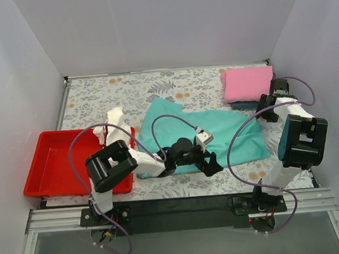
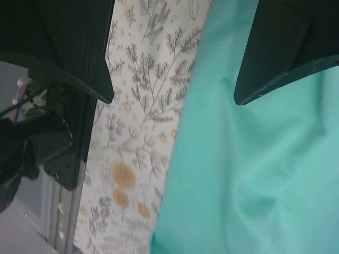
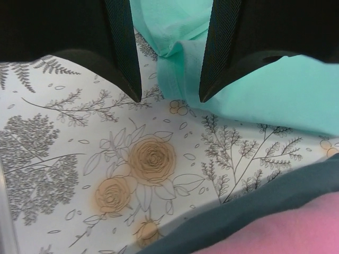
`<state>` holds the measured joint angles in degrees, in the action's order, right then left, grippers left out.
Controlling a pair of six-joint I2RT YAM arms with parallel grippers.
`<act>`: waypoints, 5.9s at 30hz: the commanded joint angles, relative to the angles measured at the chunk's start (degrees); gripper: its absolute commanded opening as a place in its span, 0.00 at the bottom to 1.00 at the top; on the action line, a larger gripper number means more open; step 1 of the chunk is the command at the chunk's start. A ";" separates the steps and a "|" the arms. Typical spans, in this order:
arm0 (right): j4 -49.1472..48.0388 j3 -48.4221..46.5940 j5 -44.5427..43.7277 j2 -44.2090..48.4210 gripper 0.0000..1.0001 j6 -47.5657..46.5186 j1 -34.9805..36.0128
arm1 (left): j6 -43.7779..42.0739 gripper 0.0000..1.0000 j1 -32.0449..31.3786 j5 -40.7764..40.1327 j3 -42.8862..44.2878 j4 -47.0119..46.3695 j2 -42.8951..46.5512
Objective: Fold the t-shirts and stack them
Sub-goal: Fold the tshirt
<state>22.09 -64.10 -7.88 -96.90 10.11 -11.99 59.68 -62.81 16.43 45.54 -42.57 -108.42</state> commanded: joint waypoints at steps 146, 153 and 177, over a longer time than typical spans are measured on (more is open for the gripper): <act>-15.67 11.62 14.56 6.81 0.03 -2.02 3.11 | 6.94 0.00 29.59 -12.04 -23.12 30.87 53.04; -15.06 13.55 12.02 9.01 0.06 -1.67 3.20 | 7.38 0.12 26.51 -9.30 -23.48 38.34 53.31; -12.59 -1.98 11.04 4.10 0.44 -5.98 18.40 | 7.38 0.87 20.88 -20.12 -6.17 31.06 29.51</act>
<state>10.07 -61.80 3.05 -89.45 6.46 5.54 68.47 -41.76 -2.87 36.53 -7.51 -77.91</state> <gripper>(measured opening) 0.439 0.864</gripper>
